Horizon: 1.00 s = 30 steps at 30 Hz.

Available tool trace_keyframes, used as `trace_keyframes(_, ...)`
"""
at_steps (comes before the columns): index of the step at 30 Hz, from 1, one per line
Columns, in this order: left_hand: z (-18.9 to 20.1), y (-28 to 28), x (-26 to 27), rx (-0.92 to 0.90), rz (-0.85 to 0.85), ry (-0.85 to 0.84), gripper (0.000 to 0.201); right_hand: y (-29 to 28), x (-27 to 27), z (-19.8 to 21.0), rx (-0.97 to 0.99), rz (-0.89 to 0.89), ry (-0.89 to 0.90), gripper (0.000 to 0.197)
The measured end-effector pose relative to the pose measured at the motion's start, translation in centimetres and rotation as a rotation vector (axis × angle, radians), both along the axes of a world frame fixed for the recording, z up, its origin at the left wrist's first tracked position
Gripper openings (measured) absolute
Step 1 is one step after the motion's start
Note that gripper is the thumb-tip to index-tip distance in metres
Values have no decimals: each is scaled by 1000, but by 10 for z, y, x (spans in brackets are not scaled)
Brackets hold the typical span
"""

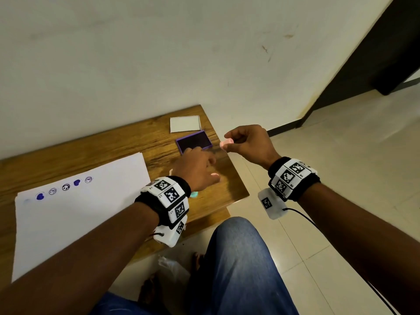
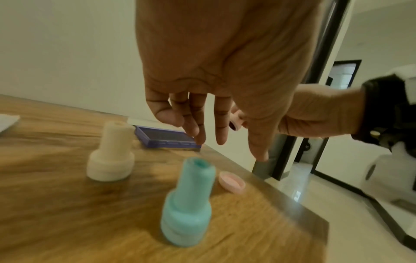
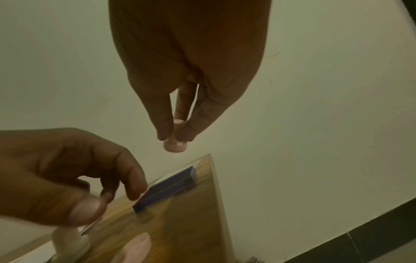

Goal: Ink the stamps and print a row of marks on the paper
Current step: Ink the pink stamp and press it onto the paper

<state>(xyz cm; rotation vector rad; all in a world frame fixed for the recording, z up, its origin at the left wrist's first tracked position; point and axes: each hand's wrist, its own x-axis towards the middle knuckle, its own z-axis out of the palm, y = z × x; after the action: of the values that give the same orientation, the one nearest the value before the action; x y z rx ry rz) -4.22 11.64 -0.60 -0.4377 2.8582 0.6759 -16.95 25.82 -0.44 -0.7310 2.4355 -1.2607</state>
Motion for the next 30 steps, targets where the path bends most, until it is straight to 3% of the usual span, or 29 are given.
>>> trace_keyframes(3, 10, -26, 5, 89, 99, 65, 42, -6, -3, 6, 11, 17, -14, 36)
trace_keyframes(8, 23, -88, 7, 132, 254, 149, 33, -30, -8, 17, 36, 79, -32, 25)
trace_keyframes(13, 6, -124, 4, 235, 308, -2, 62, -66, -13, 12, 97, 171, 25, 25)
trace_keyframes(18, -13, -122, -5, 304, 265, -39, 86, -86, -16, 2, 170, 217, 108, 22)
trace_keyframes(22, -24, -119, -13, 203, 206, -48, 94, -93, -17, -3, 223, 257, 137, 21)
trace_keyframes(30, -36, -115, -21, 60, 172, -60, 85, -104, -11, -6, 334, 331, 238, 19)
